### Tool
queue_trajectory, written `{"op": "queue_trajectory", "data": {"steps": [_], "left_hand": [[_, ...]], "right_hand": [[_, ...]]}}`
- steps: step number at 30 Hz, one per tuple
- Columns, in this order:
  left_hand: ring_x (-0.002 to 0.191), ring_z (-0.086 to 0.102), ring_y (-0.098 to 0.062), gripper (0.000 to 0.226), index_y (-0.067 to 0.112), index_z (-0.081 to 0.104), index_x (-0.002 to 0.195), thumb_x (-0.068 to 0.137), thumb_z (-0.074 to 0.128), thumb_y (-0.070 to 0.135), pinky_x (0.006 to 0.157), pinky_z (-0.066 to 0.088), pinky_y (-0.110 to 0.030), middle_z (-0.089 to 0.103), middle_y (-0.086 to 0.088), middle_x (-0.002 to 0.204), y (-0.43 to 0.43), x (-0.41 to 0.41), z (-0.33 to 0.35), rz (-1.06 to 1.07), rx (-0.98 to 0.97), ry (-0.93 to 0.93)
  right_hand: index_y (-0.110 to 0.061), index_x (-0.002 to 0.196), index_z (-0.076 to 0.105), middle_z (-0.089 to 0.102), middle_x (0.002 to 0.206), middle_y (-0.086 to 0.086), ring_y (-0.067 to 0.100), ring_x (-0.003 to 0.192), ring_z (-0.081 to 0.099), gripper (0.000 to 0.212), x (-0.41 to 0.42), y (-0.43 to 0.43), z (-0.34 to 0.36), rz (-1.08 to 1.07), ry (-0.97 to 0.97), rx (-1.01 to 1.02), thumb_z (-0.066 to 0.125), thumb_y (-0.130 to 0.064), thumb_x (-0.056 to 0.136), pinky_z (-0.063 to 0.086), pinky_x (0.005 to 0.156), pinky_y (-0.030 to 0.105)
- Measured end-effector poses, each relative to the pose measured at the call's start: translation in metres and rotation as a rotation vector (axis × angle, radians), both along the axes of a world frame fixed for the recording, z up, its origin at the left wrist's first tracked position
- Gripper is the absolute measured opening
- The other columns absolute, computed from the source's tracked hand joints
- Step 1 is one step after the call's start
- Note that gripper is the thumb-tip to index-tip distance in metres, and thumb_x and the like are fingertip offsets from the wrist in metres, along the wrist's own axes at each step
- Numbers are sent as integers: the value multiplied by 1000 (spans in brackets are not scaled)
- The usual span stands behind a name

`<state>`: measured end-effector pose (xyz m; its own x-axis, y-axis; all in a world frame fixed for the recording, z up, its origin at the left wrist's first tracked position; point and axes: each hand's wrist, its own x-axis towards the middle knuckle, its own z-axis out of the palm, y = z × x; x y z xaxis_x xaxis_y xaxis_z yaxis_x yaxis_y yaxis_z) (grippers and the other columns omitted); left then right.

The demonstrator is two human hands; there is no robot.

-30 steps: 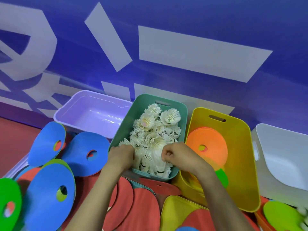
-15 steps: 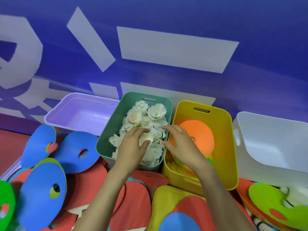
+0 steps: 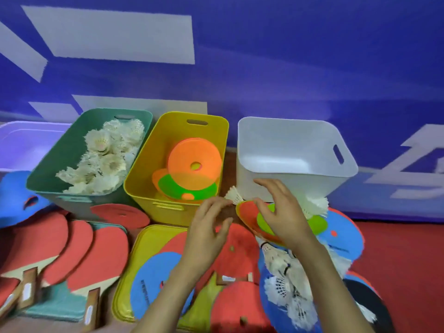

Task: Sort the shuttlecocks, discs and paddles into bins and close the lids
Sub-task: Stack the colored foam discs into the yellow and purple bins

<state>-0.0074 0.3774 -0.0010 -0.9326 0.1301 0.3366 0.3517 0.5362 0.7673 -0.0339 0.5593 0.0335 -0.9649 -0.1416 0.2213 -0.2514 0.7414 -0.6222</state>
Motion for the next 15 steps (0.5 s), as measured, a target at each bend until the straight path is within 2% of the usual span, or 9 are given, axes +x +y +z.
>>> {"op": "queue_trajectory", "data": {"steps": [3, 6, 10, 13, 15], "left_hand": [[104, 50, -2, 32, 19, 64, 107, 77, 70, 12, 84, 38, -6, 55, 5, 111, 35, 22, -20, -29, -10, -152], [103, 53, -8, 32, 21, 63, 108, 78, 72, 15, 83, 43, -18, 54, 6, 111, 65, 42, -36, -41, -44, -269], [102, 52, -10, 37, 24, 58, 114, 82, 66, 42, 84, 43, -27, 49, 7, 114, 101, 59, -46, -4, -184, -426], [105, 53, -22, 33, 19, 51, 115, 88, 57, 37, 77, 39, -30, 48, -2, 114, 119, 61, -54, 68, -398, -540], [104, 53, -30, 31, 15, 47, 113, 89, 55, 33, 76, 40, -35, 51, -7, 113, 127, 60, -59, 117, -462, -585]], "right_hand": [[-13, 122, 57, 55, 121, 6, 23, 115, 50, 35, 22, 49, -18, -49, -69, 59, 59, -17, 88, 35, 99, 27], [-10, 121, 58, 54, 124, 9, 27, 117, 47, 35, 41, 83, -38, -97, -183, 121, 61, -16, 87, 36, 101, 34], [-14, 129, 51, 45, 130, 7, 23, 124, 38, 39, 60, 105, -58, -191, -313, 176, 57, -20, 91, 36, 100, 34], [-15, 129, 47, 42, 121, 9, 25, 117, 40, 37, 71, 111, -66, -240, -370, 202, 54, -22, 93, 40, 92, 34], [-18, 127, 46, 45, 117, 8, 26, 113, 45, 35, 76, 112, -71, -226, -389, 209, 53, -24, 94, 44, 87, 36]]}}
